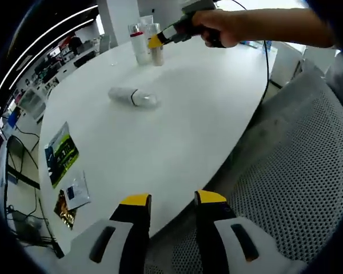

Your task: Arrange the skincare products in the storage area until every visible bottle or jar stands upright without overlapping.

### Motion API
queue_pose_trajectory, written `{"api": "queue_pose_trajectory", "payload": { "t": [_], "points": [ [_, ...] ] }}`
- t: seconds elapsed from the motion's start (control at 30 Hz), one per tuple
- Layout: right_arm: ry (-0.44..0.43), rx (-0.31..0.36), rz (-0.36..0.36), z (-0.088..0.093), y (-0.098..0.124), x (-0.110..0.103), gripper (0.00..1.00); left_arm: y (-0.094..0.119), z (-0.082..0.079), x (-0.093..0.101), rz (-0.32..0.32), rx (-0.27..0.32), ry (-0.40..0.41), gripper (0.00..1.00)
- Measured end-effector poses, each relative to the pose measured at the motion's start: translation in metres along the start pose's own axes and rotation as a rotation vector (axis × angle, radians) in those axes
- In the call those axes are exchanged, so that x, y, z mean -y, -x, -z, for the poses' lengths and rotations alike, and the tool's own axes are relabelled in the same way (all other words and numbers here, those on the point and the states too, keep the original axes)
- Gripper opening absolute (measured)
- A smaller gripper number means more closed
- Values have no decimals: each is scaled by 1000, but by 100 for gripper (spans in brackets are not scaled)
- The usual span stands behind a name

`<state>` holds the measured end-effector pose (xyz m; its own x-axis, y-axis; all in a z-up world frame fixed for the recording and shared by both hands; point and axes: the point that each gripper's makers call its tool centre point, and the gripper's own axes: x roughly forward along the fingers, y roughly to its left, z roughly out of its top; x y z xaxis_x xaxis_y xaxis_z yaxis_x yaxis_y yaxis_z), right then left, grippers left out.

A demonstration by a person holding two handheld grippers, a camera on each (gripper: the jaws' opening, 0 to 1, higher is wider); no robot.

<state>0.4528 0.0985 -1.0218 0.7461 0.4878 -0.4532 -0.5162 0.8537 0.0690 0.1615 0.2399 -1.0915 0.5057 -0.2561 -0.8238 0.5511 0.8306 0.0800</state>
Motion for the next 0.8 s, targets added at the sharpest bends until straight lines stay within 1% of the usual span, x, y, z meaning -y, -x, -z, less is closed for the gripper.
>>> {"api": "queue_pose_trajectory", "payload": {
  "t": [0.17,0.3,0.43,0.53,0.63,0.7,0.8],
  "points": [
    [4,1,57,-7,-20,23,12,0,0,1,1,0,-9,27],
    [14,-4,86,-8,-32,34,12,0,1,1,4,-2,-12,26],
    [3,-13,111,-6,-41,40,12,0,1,2,7,-6,-13,26],
    [4,-22,118,-1,-46,42,12,0,2,2,9,-10,-14,26],
    [20,-35,129,4,-49,43,12,0,1,1,6,-6,-13,26],
    [35,-16,138,1,-53,46,12,1,1,1,5,-4,-13,26],
    [34,4,162,0,-57,52,12,0,2,2,10,-11,-13,26]
  ]
}}
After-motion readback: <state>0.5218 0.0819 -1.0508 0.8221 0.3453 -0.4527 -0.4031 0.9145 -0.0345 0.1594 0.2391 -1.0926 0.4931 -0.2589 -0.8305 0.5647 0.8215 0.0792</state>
